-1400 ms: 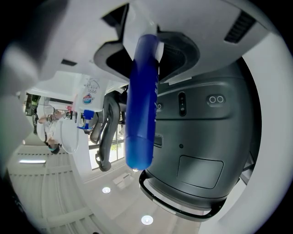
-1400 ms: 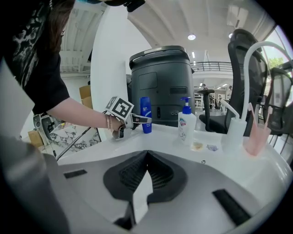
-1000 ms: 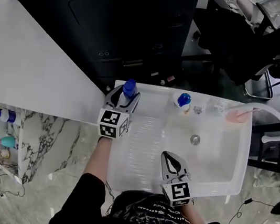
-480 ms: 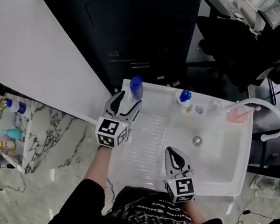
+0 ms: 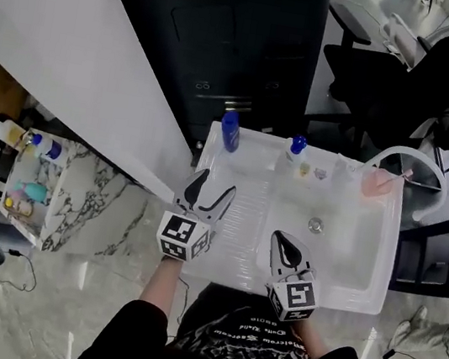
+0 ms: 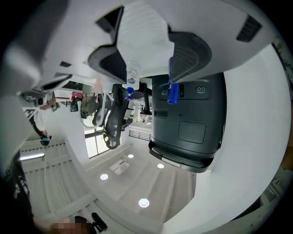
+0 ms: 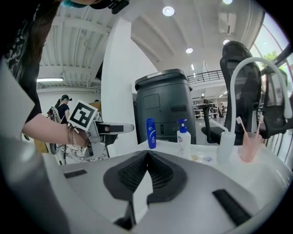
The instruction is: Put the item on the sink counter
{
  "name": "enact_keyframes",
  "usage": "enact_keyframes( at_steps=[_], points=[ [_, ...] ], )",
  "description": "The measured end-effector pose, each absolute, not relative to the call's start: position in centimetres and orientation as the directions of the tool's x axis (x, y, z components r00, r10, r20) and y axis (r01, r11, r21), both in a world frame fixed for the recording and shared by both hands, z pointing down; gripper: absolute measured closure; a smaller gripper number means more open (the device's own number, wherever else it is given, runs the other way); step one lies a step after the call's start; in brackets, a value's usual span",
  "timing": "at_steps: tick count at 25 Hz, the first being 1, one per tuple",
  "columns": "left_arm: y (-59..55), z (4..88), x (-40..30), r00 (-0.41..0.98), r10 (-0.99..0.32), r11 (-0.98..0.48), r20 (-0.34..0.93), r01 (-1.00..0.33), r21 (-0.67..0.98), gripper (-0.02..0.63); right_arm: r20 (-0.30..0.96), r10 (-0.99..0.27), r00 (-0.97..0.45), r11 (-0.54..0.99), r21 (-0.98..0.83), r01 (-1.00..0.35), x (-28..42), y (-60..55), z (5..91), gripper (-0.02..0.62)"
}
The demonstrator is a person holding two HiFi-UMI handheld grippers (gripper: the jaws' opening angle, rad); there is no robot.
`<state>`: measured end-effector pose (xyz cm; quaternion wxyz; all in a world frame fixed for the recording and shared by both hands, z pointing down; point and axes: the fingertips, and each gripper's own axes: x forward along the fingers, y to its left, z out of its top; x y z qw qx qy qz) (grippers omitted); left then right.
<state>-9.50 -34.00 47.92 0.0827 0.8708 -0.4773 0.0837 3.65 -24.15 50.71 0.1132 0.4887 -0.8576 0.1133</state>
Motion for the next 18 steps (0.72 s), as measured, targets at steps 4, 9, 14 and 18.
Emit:
enact_keyframes(
  at_steps=[4,9,14,18],
  points=[
    [-30.4,47.9,-9.1,0.508,-0.833,-0.508,0.221,-0.859,0.060,0.331,0.288,-0.812,-0.507,0.509,-0.075,-0.857,4.4,-22.3,50.3,0.597],
    [-25.7,47.7,-8.1,0.478,-0.856,-0.465,0.196,-0.878,0.111,0.331,0.284,-0.812,-0.510,0.511,-0.074,-0.856,5.5,-20.2,50.5,0.597],
    [-21.6,48.0,-6.4,0.475,-0.858,-0.459,0.195,-0.880,0.123,0.331,0.288,-0.805,-0.519,0.524,-0.065,-0.849,6.4,-18.3,51.0,0.597],
    [-18.5,49.0,-5.3,0.483,-0.847,-0.467,0.222,-0.875,0.125,0.331,0.305,-0.798,-0.519,0.524,-0.074,-0.848,7.3,-16.8,51.9,0.597]
  ],
)
